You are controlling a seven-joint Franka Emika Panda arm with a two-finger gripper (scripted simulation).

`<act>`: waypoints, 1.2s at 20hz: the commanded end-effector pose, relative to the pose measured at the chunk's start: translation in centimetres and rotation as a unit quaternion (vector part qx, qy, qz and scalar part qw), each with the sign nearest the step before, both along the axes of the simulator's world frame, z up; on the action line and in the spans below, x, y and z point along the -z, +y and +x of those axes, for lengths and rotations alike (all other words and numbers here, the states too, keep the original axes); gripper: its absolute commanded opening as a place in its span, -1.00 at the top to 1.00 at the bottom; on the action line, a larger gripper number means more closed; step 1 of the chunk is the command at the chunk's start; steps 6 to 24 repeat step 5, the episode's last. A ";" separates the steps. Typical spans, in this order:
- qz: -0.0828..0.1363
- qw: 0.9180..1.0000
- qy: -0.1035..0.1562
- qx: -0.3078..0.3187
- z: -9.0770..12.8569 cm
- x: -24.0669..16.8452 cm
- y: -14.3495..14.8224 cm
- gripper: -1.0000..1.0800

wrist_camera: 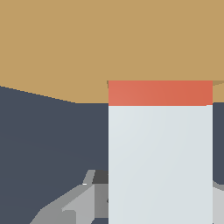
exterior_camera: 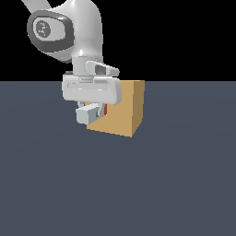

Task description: Insert the peg into the horizontal hole in a box.

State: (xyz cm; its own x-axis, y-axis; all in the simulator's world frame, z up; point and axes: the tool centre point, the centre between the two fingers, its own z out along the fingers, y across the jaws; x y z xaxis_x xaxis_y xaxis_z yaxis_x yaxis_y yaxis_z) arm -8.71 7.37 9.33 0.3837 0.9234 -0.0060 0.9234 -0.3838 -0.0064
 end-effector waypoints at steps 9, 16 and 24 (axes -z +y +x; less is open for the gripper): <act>0.002 1.000 -0.006 -0.002 0.7 -0.2 0.8 1.00; 0.002 1.000 -0.006 -0.002 0.7 -0.2 0.8 1.00; 0.002 1.000 -0.006 -0.002 0.7 -0.2 0.8 1.00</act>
